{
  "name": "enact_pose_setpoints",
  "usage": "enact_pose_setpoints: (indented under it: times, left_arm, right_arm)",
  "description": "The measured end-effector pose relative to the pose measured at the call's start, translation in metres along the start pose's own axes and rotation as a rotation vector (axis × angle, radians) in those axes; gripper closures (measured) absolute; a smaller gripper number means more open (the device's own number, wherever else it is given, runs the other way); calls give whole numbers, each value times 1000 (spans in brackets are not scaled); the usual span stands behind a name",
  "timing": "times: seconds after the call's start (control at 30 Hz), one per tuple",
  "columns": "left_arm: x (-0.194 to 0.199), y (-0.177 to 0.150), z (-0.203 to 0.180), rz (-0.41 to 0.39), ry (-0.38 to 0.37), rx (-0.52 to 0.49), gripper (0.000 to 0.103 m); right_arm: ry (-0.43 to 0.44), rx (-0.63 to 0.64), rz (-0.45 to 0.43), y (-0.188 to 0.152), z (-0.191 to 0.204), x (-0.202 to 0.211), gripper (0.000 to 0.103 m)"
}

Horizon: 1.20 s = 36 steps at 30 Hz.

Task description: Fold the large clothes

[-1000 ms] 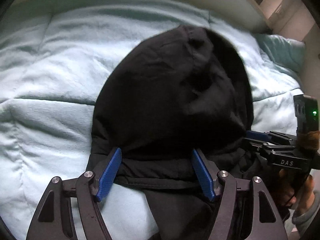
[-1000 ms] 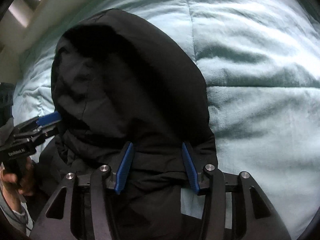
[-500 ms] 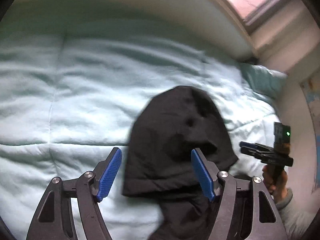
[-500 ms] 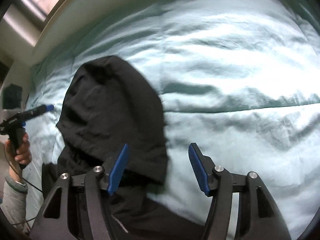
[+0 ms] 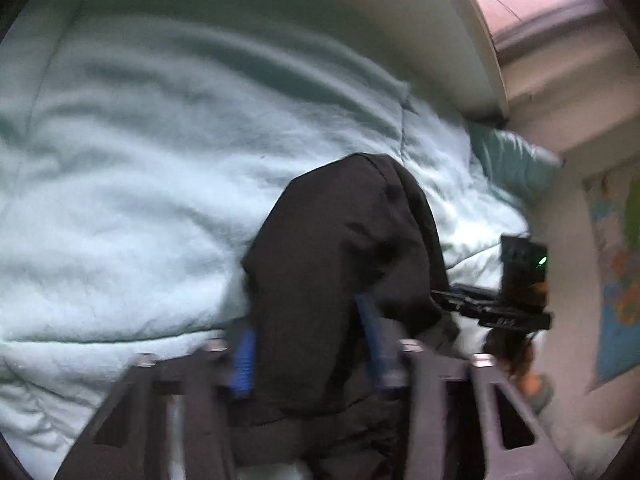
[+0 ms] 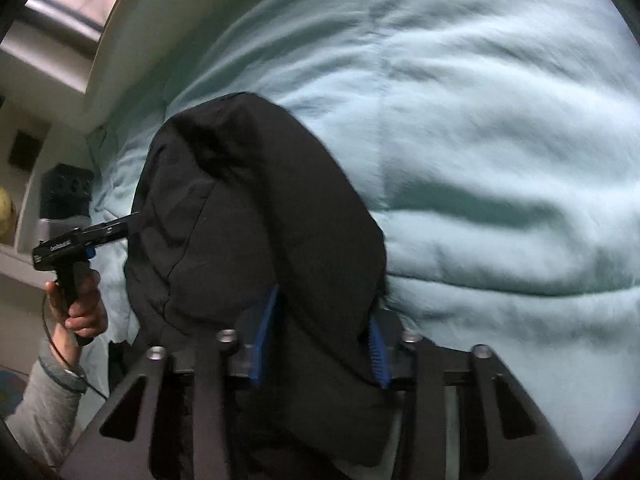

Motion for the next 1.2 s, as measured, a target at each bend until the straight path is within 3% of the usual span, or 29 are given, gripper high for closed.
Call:
enact_pose_setpoints:
  times: [0.07,0.1,0.27,0.37,0.47,0.57,0.67,0.73,0.77,0.9,0.97,1.03,1.07,1.1,1.2]
  left_arm:
    - [17,-3,-11,-50,-7,-46,84]
    - [28,-6,-20,-72,-16,-67,86]
    - [98,-36,-78,-146,-10,-219,87]
    - [149,-73,-122,-185,-7,-310,87]
    - [192,-112,-153,-206,-5,-359,87]
    - [225,-166,-185,-215,48,-400,87]
    - [239,-219,-195,-198,113,-385,85]
    - [231,-263,-196,-139,200,-394,83]
    - [223,-287,-188,-84,226,-359,83]
    - [207,-345,-149,52,292,-196,87]
    - [221,-352,-141,38,301,-136,87]
    - [244,-335,-147,-45,288,-127,87]
    - [255,-320,-155,-94,278,-140,86]
    - [261,-309,-162,-125,271,-152,85]
    - [267,-271,-184,-195,219,-177,80]
  right_arm:
    - [-16,32,-22,-3,7,14,82]
    - [-18,46,-39,-6,13,25,83]
    - [-36,158,-143,-27,58,101,85]
    - [-78,241,-219,-56,96,148,85]
    - [-130,304,-293,-100,130,198,85]
    - [-164,311,-325,-154,155,231,85]
    - [-203,252,-305,-203,160,240,85]
    - [-216,176,-218,-245,152,234,80]
    - [-236,145,-180,-262,147,233,74]
    - [-276,4,-58,-313,116,232,74]
    - [-278,-41,-49,-321,107,246,74]
    - [-268,-36,-77,-313,113,265,72]
    - [-264,-26,-90,-307,119,268,66]
    - [-252,-12,-111,-295,128,276,53]
    - [-202,33,-177,-264,164,282,47]
Point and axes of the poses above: each gripper's, at about its wrist camera, not at the fingertips, and x roughly against the way its jaws point, z to its left, y to its top, the point moved 1 cm from there along -x, roughly the way its jaws point, and after that the axes turned 9 degrees about -z, right-handed, at the moved point
